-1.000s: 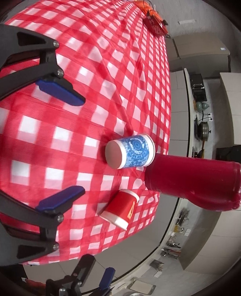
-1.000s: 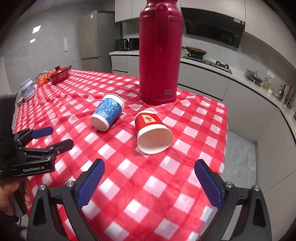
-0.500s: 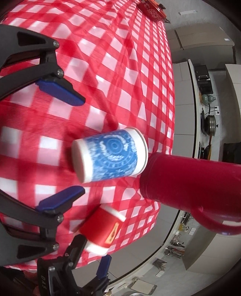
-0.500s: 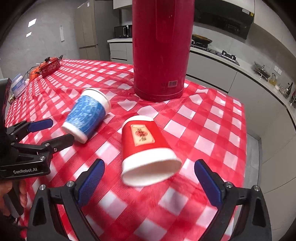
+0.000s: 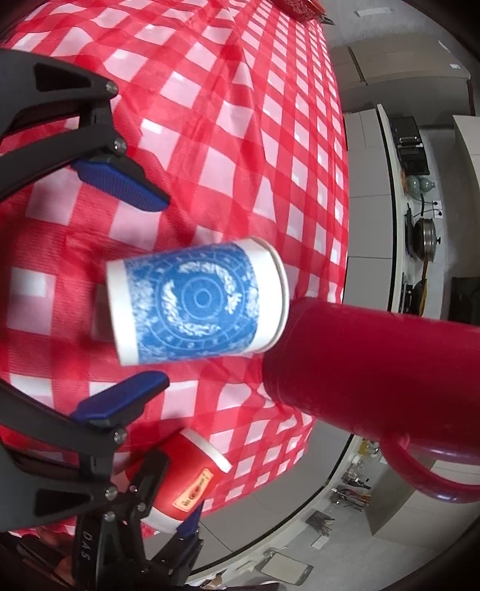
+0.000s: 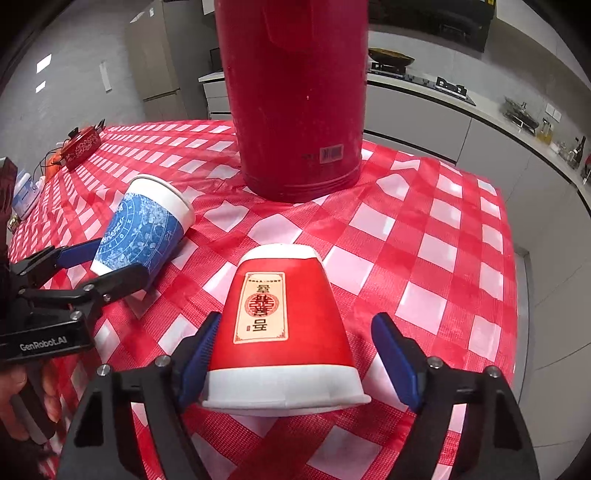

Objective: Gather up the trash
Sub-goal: 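Grasp the blue patterned cup with the left tool while the right tool grasps the red cup, then carry the blue cup and red cup over the black bin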

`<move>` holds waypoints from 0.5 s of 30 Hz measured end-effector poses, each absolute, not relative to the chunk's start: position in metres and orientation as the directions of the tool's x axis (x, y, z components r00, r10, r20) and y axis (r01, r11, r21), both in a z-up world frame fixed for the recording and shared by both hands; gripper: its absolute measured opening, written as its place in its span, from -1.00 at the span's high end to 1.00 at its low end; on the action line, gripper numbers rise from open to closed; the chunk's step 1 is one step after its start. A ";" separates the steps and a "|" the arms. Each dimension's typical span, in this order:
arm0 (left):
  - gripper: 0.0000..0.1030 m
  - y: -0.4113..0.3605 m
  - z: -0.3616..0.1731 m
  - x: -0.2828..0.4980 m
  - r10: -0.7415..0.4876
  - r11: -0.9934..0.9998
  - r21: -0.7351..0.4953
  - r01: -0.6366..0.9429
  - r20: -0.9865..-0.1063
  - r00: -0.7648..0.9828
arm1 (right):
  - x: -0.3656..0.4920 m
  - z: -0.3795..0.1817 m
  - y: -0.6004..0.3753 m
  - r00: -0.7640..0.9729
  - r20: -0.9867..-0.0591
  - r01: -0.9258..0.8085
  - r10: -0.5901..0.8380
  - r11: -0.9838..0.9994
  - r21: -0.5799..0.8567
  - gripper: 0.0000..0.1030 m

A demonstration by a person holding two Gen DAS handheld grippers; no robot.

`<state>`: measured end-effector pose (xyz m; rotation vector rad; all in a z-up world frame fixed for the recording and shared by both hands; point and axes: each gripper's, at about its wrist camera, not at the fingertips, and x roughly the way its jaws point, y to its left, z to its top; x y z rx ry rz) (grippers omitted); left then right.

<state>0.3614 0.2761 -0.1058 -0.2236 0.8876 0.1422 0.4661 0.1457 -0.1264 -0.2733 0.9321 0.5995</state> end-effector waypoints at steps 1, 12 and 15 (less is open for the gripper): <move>-0.73 0.276 -0.107 0.363 0.028 0.968 -0.134 -0.213 -0.782 0.622 | 0.468 -0.126 0.145 0.453 -0.815 -0.587 0.360 0.809 0.031 -0.46; -0.17 0.276 -0.103 0.361 -0.002 0.977 -0.138 -0.163 -0.769 0.639 | 0.476 -0.121 0.137 0.473 -0.803 -0.523 0.361 0.849 0.073 -0.19; -0.16 0.272 -0.099 0.355 -0.006 0.979 -0.136 -0.150 -0.761 0.648 | 0.470 -0.118 0.134 0.481 -0.797 -0.521 0.364 0.850 0.074 -0.17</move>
